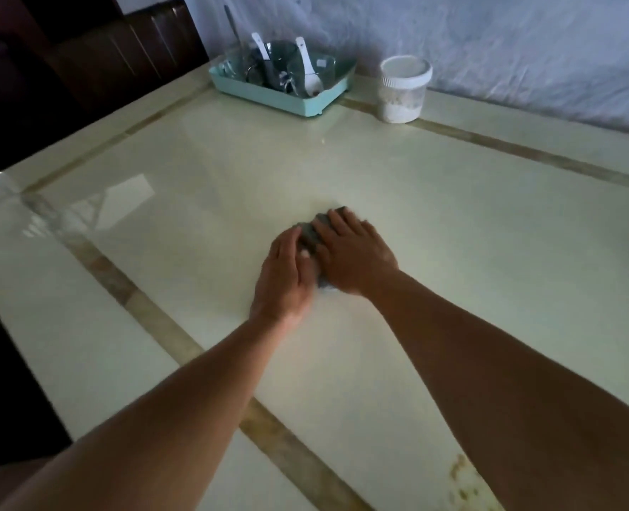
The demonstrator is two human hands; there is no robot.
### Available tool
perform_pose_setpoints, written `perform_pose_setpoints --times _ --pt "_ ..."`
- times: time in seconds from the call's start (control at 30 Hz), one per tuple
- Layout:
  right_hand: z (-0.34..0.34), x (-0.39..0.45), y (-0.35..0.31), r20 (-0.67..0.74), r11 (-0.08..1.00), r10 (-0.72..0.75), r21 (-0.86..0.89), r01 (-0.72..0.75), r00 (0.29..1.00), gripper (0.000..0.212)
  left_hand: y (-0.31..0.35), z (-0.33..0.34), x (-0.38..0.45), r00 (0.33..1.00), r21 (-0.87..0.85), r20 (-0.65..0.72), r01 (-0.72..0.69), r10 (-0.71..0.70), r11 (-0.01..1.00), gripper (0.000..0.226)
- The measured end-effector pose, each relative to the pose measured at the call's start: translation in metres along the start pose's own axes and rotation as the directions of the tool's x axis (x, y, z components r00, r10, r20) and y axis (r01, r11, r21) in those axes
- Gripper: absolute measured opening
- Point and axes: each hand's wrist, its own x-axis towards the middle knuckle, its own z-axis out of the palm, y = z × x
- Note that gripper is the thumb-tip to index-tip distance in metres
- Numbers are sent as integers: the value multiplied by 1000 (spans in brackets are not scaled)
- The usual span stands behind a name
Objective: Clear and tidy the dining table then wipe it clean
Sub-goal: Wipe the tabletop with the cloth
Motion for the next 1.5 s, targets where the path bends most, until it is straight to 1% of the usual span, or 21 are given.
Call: perform_pose_setpoints --times 0.03,0.07,0.13,0.2,0.27,0.43,0.53,0.67,0.77,0.83,0.93,0.97,1.03,1.07,1.13,1.23,1.33,1.5 --pt "3 -15 -18 25 998 -61 -10 61 998 76 0 -5 -4 999 -2 31 8 -8 1000 39" --pt "7 -26 -27 42 996 -86 -4 86 995 75 2 -7 -1 998 4 60 21 -21 1000 34" --pt "15 -53 -42 40 992 -123 41 121 992 64 3 -20 -8 991 41 116 56 -60 998 27" --pt "19 -82 -55 31 987 -146 76 143 989 58 3 -34 -24 982 82 183 39 -54 996 26" --pt "22 -106 -74 45 987 -135 93 130 990 58 0 -47 -52 975 90 219 7 -27 996 26" --pt "28 -160 -143 107 989 -103 112 91 989 59 -15 -75 -127 985 68 141 89 -98 994 30" --pt "34 -187 -169 127 993 -102 78 93 987 57 -22 -90 -169 985 73 124 110 -119 991 32" --pt "39 -232 -189 144 996 -86 27 83 986 60 -22 -97 -216 987 60 134 84 -92 995 32" --pt "42 -270 -197 163 998 -58 11 57 985 63 -16 -93 -246 991 46 135 13 -19 999 30" --pt "44 -292 -198 167 999 -17 37 11 986 63 -11 -88 -261 989 41 144 -36 30 998 28" --pt "46 -325 -193 164 994 55 82 -70 985 61 3 -80 -279 977 13 194 -95 90 995 27" --pt "46 -332 -191 153 992 66 94 -81 986 64 6 -77 -283 971 0 208 -119 117 993 26" --pt "45 -346 -180 136 989 84 108 -99 987 80 17 -69 -289 957 -50 230 -169 176 984 25" --pt "46 -350 -176 133 988 87 115 -103 987 83 20 -65 -291 956 -67 230 -174 185 982 25" --pt "45 -351 -164 122 985 116 115 -130 986 77 24 -59 -290 960 -75 219 -160 173 984 28" --pt "40 -335 -143 108 965 217 129 -230 970 56 24 -54 -277 973 -63 194 -113 124 992 34" --pt "34 -306 -118 86 946 283 137 -292 955 54 27 -49 -259 977 -30 198 -79 84 996 36" --pt "29 -252 -55 51 921 372 100 -375 927 54 29 -36 -247 990 -29 138 16 -12 999 40"
